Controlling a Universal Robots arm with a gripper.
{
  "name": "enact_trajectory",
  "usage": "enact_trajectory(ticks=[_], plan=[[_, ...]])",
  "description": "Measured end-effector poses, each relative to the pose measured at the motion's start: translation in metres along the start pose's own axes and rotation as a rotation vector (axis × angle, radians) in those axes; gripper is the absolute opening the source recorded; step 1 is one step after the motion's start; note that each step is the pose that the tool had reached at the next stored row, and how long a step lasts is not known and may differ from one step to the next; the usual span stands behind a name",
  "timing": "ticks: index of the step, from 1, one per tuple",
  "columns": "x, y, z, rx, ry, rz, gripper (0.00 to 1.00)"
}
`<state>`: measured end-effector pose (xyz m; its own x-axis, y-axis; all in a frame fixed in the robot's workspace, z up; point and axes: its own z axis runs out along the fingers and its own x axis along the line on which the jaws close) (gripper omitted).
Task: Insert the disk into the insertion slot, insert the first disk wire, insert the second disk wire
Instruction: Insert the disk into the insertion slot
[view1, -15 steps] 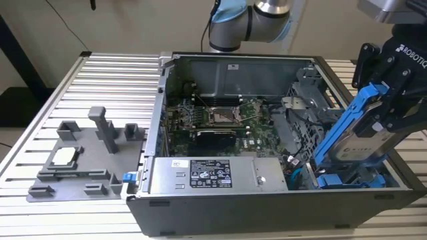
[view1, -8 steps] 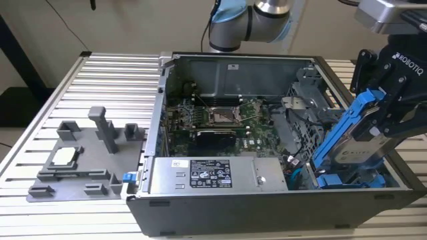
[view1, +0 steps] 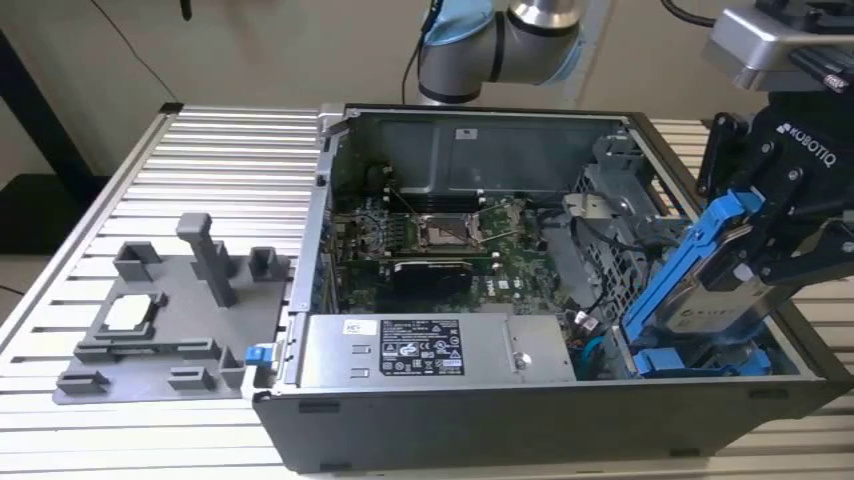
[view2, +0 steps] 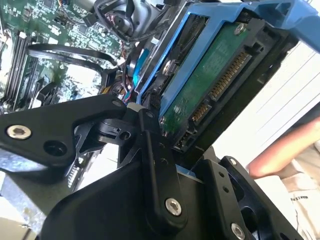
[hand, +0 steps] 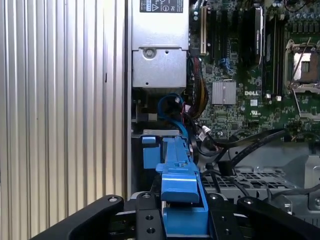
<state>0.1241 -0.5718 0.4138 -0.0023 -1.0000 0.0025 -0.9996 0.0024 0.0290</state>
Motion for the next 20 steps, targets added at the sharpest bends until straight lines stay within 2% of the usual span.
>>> enact_trajectory(ticks=[20], plan=[[-0.0001, -0.0017, 0.0352, -0.0001, -0.0004, 0.0, 0.33]])
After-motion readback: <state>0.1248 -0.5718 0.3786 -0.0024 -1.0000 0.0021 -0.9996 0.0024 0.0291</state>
